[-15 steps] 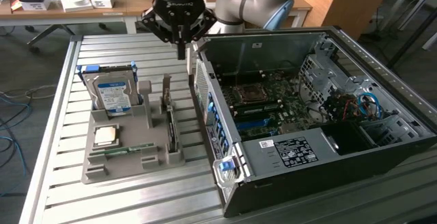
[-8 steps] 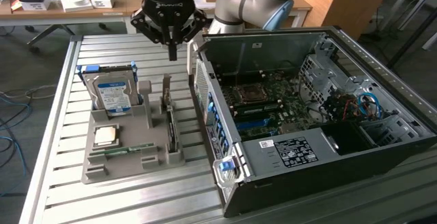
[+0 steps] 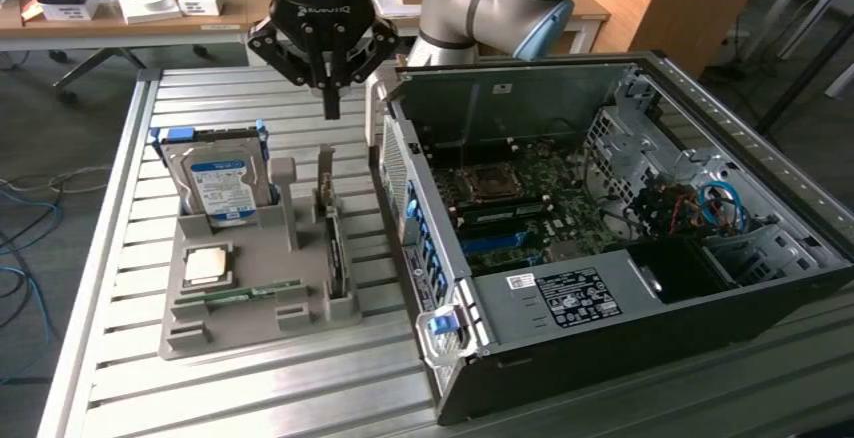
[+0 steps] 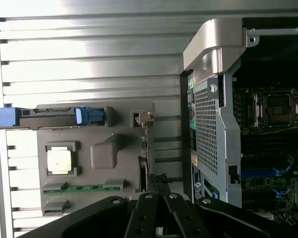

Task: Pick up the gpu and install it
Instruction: 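Reach for the gpu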

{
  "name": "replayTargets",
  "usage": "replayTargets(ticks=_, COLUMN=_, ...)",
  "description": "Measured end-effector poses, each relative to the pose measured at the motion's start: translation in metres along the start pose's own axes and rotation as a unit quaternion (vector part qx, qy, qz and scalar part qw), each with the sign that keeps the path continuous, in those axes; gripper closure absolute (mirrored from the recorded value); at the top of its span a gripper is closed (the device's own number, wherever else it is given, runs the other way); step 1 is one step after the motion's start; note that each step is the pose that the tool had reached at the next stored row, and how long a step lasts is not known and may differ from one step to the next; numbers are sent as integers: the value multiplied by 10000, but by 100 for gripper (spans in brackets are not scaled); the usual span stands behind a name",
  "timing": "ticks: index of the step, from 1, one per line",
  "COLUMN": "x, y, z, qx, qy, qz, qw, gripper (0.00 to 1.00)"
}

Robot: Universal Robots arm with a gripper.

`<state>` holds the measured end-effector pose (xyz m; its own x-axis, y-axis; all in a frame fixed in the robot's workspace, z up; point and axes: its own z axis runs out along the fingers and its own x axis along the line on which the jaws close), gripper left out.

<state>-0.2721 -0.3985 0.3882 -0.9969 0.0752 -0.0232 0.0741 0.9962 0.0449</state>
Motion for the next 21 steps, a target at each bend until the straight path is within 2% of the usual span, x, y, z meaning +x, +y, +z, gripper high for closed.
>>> replayTargets(ticks=4, x=-3, y=-42, z=-2, qx=0, qy=0, qz=1, qw=10000, gripper=89)
replayTargets(ticks=14, x=-8, y=-275, z=-12, qx=0, qy=0, qz=0, qw=10000, gripper=89)
replayTargets(ticks=21, x=22, y=-370, z=-14, qx=0, qy=0, qz=1, qw=10000, gripper=89)
